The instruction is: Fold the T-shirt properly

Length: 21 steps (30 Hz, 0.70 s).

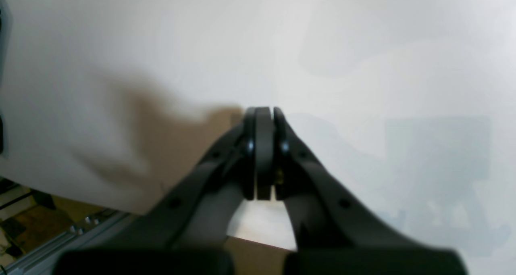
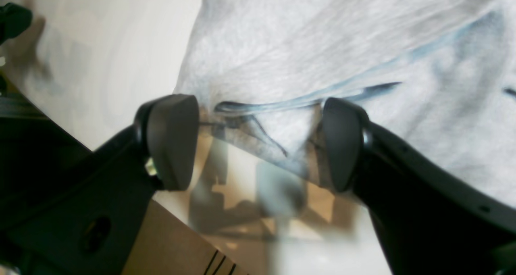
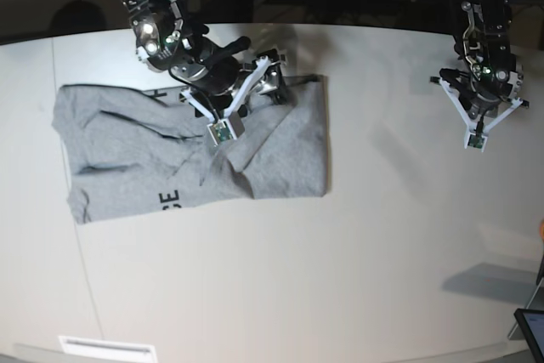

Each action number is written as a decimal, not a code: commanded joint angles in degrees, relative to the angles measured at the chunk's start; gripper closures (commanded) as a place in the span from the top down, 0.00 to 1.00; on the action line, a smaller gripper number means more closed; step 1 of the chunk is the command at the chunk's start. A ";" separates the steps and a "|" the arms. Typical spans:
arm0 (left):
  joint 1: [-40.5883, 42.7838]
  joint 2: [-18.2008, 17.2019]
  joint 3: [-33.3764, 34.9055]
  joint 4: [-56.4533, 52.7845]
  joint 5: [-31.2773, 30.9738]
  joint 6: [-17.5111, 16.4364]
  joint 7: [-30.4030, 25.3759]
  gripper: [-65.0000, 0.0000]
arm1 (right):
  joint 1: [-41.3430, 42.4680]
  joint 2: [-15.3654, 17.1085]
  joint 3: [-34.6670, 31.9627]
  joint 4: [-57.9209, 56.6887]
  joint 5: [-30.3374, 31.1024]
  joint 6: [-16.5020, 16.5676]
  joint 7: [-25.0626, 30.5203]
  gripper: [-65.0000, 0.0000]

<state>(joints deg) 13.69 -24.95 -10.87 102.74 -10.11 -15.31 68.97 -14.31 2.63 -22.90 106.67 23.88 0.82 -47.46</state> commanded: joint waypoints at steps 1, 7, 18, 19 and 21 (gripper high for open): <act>-0.29 -0.94 -0.51 0.87 0.48 -0.12 -0.62 0.00 | 0.55 -0.30 -0.09 0.10 0.52 0.46 1.09 0.71; -0.20 -0.94 -0.51 0.87 0.57 -0.12 -0.62 0.00 | 0.72 -1.10 -1.15 -2.63 0.52 0.54 1.35 0.71; -0.20 -0.94 -0.51 0.78 0.66 -0.12 -0.62 0.00 | 1.60 -1.01 -3.35 -2.10 0.52 0.19 1.09 0.71; -0.20 -0.94 -0.51 0.78 0.66 -0.12 -0.62 0.00 | 1.60 -1.01 -3.43 -1.84 0.25 0.10 1.09 0.71; -0.20 -0.94 -0.51 0.78 0.66 -0.12 -0.62 0.00 | 1.69 -0.74 -3.08 -1.05 0.17 0.10 1.09 0.71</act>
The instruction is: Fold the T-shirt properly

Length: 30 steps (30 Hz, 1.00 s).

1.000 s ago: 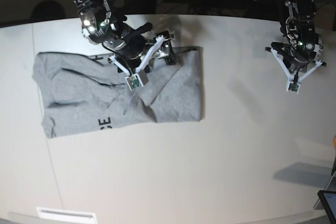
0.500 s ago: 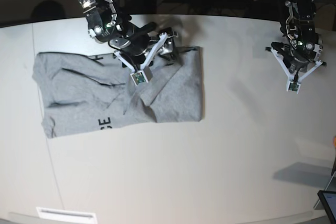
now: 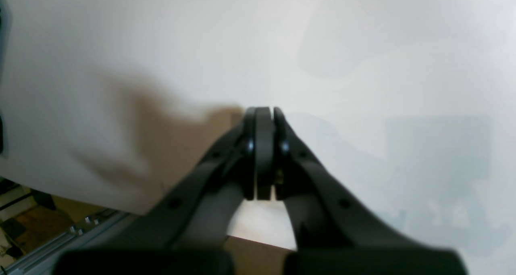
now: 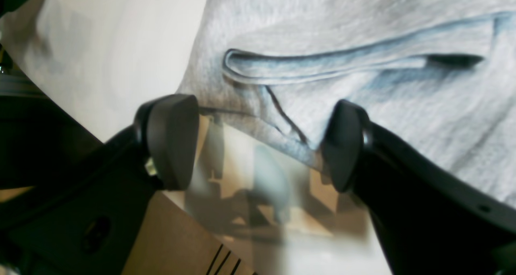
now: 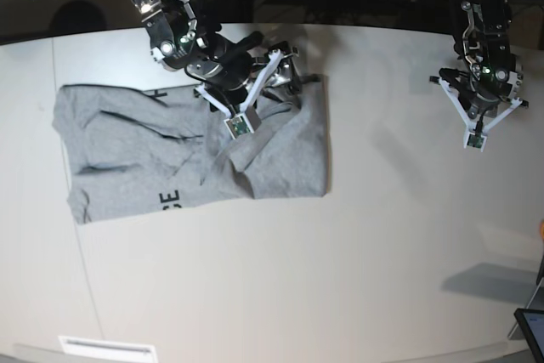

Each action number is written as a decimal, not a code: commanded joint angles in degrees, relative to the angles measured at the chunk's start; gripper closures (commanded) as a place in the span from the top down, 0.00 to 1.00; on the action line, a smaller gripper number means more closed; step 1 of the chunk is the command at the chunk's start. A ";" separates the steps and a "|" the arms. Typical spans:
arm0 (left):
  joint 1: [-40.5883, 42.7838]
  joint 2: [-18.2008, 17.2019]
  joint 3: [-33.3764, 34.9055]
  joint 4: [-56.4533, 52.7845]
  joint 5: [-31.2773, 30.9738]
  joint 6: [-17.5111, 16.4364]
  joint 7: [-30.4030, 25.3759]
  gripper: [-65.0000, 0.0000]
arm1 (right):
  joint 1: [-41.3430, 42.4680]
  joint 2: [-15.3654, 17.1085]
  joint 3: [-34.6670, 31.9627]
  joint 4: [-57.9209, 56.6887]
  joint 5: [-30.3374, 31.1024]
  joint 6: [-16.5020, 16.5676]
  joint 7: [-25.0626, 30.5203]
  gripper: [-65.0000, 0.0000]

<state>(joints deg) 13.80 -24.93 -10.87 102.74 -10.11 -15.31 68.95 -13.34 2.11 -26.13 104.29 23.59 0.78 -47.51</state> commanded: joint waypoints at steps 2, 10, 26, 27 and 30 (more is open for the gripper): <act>-0.31 -0.96 -0.51 0.78 0.66 -0.12 -0.60 0.00 | 0.73 -0.04 0.33 1.86 0.45 0.15 1.13 0.71; -0.31 -0.96 -0.51 0.78 0.75 -0.12 -0.60 0.00 | 0.64 1.19 3.05 2.48 0.71 0.15 1.22 0.71; -0.31 -0.96 -0.51 0.78 0.75 -0.12 -0.60 0.00 | 2.13 1.28 -3.80 3.71 0.63 0.15 -0.27 0.71; -0.31 -0.96 -0.51 0.78 0.75 -0.12 -0.60 0.00 | 2.49 1.10 -3.89 3.71 0.71 0.15 -0.80 0.71; -0.31 -0.96 -0.51 0.78 0.75 -0.12 -0.60 0.00 | 2.84 0.84 -5.03 3.71 0.63 0.15 -0.98 0.71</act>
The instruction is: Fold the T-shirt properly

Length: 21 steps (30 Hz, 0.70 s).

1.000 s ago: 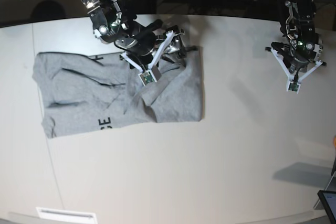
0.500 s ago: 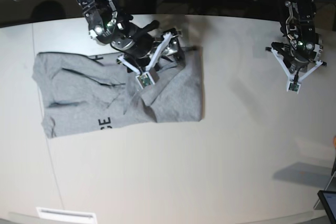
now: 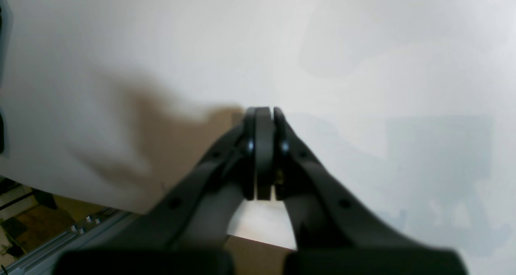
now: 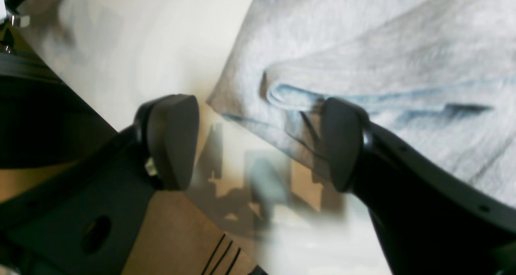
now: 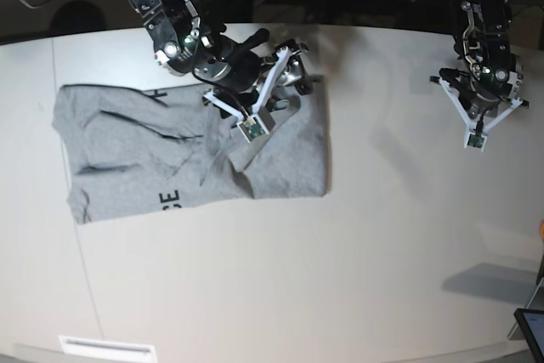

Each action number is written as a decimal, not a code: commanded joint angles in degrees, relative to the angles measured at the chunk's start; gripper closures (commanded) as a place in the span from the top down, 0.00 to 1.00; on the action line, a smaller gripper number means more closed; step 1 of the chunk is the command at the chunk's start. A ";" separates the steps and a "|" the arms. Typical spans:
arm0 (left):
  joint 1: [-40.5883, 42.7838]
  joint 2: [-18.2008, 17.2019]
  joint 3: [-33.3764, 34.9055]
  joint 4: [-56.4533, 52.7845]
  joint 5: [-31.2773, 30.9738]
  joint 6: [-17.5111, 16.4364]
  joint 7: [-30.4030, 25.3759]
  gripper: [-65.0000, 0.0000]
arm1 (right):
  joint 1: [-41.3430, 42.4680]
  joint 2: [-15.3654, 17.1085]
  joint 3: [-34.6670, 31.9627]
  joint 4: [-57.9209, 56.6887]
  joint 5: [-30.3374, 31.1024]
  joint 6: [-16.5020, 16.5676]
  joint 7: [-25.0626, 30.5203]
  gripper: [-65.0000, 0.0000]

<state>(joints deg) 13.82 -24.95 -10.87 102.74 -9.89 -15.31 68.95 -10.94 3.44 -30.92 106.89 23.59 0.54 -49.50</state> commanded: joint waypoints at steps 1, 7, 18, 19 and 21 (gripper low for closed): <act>-0.33 -0.94 -0.51 0.78 0.53 -0.12 -0.60 0.00 | 0.79 -0.50 -0.34 1.11 0.63 0.39 1.01 0.71; -0.33 -0.94 -0.51 0.69 0.53 -0.12 -0.60 0.00 | 1.14 -0.59 -0.34 1.11 0.63 0.39 1.01 0.71; -0.24 -0.94 -0.51 0.69 0.53 -0.12 -0.60 0.00 | 2.02 -0.67 -0.34 0.67 0.71 0.39 1.10 0.71; -0.24 -0.94 -0.51 0.69 0.53 -0.12 -0.60 0.00 | 2.02 -0.67 -0.34 0.41 0.71 0.39 1.10 0.71; -0.24 -0.94 -0.51 0.69 0.53 -0.12 -0.60 0.00 | 2.54 -0.67 -0.34 -1.00 0.80 0.39 1.10 0.71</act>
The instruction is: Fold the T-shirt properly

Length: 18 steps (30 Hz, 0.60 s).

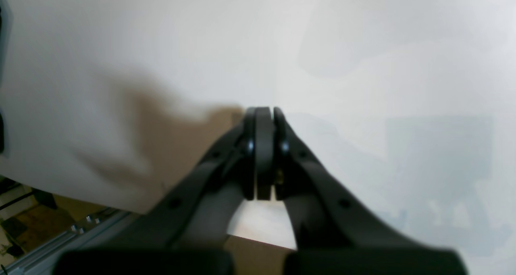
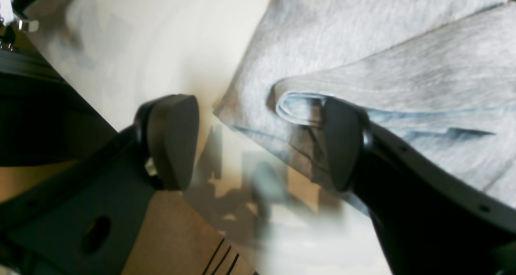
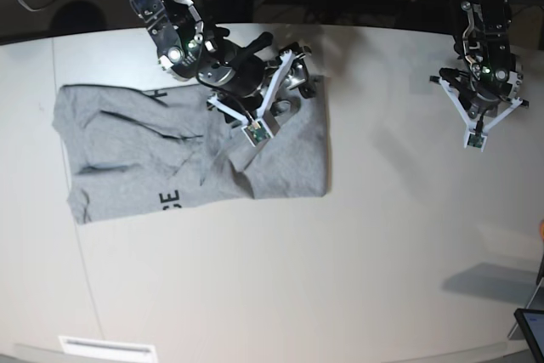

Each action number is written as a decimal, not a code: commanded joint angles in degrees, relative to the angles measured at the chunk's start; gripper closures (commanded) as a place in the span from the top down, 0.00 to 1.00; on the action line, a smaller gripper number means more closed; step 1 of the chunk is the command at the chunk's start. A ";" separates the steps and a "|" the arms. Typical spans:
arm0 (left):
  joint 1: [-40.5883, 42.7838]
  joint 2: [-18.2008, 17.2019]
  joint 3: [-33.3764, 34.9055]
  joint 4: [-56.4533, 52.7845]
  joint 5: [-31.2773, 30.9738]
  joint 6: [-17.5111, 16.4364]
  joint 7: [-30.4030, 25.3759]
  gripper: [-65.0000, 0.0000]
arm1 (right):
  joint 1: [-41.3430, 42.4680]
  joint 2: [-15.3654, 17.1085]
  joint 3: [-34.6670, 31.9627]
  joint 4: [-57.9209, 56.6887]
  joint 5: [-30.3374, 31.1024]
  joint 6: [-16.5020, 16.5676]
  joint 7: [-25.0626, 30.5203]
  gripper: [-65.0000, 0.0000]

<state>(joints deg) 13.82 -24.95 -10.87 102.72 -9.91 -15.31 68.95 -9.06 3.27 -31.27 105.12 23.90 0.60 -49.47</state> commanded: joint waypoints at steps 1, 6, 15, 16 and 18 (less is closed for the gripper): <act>-0.24 -0.94 -0.51 0.71 0.55 -0.12 -0.60 0.00 | 0.84 -0.67 -0.43 -0.20 0.50 0.32 1.34 0.71; -0.24 -0.94 -0.51 0.71 0.55 -0.12 -0.60 0.00 | 1.54 -1.11 -1.13 -1.08 0.50 0.32 1.43 0.61; -0.51 -0.94 -0.51 -2.45 0.55 -0.12 -0.60 0.00 | 2.42 -1.20 -0.87 -1.16 0.50 0.32 1.43 0.59; -0.51 -0.94 -0.51 -2.72 0.46 -0.12 -0.60 0.00 | 2.42 -1.20 -0.78 -1.16 0.50 0.32 1.43 0.56; -0.33 -0.94 -0.51 -2.80 0.46 -0.12 -0.68 0.00 | 2.51 -1.20 -0.78 -1.16 0.50 0.32 1.43 0.44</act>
<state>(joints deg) 13.78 -24.95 -10.87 99.22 -9.91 -15.31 68.88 -7.05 2.66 -32.12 102.96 23.81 0.54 -49.23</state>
